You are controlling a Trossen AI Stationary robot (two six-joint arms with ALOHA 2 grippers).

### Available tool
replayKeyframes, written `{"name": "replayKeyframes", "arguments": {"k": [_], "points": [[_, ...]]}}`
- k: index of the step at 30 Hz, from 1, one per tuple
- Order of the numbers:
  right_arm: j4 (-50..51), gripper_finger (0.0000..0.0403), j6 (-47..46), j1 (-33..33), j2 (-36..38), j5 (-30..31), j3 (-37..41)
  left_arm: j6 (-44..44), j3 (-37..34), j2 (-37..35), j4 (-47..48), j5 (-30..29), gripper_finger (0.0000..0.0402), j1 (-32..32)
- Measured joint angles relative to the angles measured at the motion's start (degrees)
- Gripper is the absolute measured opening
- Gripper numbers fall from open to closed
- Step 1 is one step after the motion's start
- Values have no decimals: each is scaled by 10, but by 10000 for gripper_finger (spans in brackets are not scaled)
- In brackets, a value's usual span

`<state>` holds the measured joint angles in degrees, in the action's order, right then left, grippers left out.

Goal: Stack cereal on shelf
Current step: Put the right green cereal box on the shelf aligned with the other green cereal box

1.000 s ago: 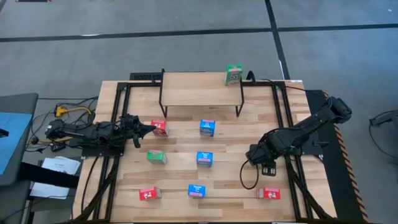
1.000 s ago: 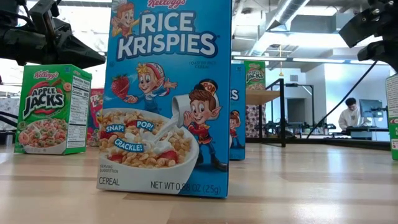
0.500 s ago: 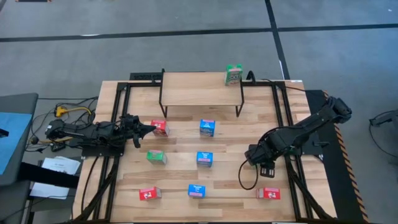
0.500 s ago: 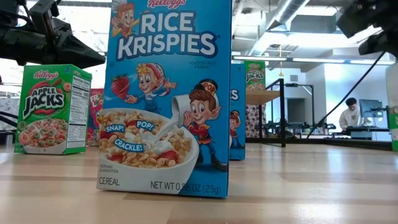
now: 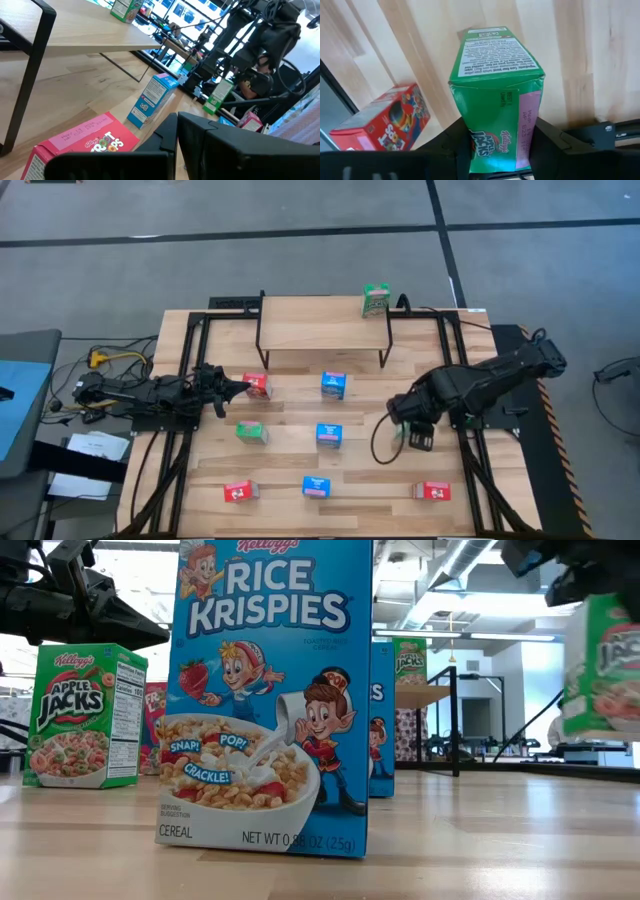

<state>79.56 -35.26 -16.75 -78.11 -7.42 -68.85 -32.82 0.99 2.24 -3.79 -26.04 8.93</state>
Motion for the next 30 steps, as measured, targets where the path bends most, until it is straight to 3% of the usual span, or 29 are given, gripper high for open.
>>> {"name": "replayKeyframes", "arguments": {"k": [15, 30], "points": [[3, 172, 133, 154, 0, 37, -135, 0, 0, 0, 0, -1, 0, 0], [-20, 172, 372, 347, 0, 152, -254, 0, 0, 0, 0, -1, 0, 0]]}}
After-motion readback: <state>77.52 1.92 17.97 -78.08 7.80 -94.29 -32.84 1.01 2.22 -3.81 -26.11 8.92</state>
